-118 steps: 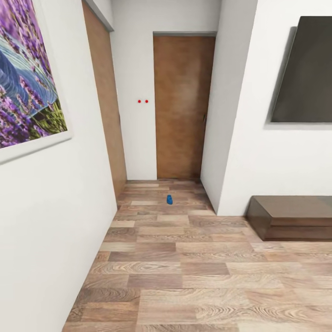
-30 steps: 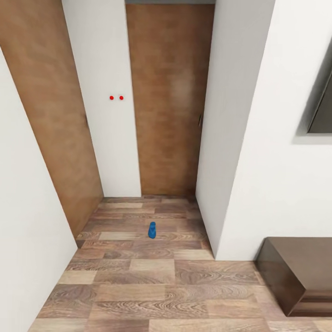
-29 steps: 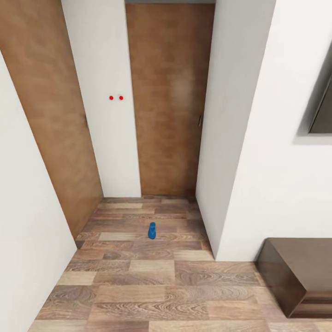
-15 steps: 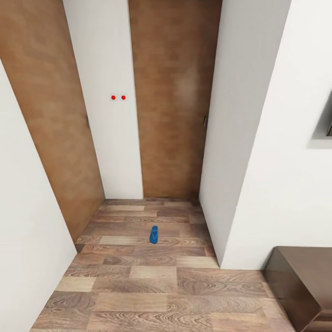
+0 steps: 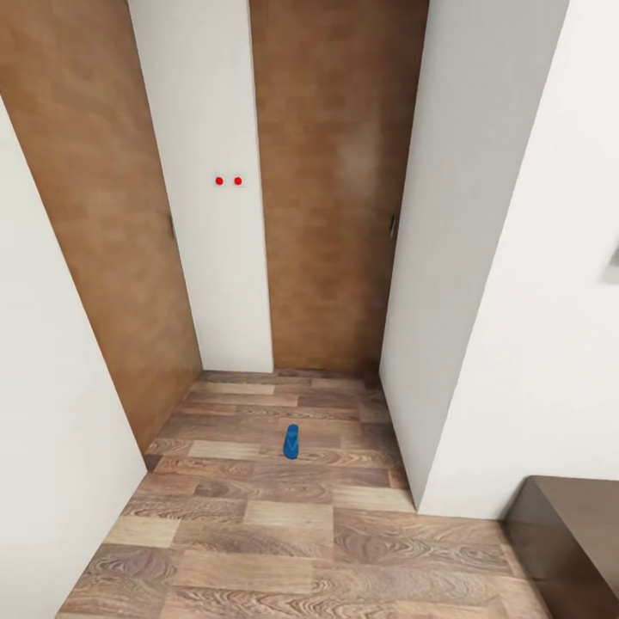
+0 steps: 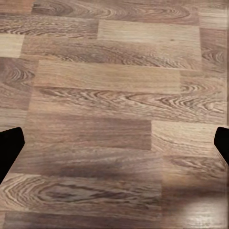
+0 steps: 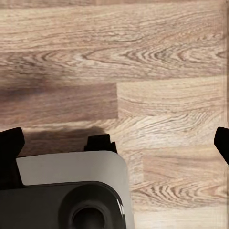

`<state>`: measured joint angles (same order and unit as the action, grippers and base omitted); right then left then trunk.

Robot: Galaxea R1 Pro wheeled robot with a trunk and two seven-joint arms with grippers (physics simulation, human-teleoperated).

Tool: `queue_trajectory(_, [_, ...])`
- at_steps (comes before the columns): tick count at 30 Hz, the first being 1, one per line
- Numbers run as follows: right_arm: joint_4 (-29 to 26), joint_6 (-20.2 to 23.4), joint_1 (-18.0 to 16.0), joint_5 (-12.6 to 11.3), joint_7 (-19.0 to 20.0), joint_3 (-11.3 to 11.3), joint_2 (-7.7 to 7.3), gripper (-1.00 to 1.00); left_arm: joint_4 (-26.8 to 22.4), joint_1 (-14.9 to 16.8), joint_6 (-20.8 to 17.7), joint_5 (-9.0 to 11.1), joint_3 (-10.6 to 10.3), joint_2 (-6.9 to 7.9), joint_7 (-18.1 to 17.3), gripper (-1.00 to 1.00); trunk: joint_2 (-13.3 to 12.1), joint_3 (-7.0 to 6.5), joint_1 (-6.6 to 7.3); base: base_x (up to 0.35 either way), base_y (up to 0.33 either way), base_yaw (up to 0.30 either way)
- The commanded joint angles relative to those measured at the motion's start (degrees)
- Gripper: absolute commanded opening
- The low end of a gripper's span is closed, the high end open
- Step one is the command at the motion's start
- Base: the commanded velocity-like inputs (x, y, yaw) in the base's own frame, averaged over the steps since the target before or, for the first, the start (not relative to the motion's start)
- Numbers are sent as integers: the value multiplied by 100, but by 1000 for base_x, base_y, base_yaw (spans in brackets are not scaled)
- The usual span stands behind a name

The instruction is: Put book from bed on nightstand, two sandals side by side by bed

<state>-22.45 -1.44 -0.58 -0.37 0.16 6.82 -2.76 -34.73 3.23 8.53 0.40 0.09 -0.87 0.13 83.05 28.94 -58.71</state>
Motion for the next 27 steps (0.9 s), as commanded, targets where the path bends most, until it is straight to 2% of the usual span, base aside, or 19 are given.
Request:
queue_trajectory(1, [4, -15, -4, -3, 2, 13, 0, 100, 2, 3, 17, 4, 1, -1, 0, 100, 3, 6, -2, 222, -167, 3])
queue_trajectory(8, [4, -15, -4, -2, 2, 13, 1, 100, 2, 3, 17, 4, 7, -1, -1, 100, 3, 6, -2, 228, -105, 1])
queue_trajectory(27, [4, -16, -4, -1, 2, 13, 3, 100, 2, 3, 17, 4, 8, -1, 1, 100, 3, 6, -2, 290, -3, 7])
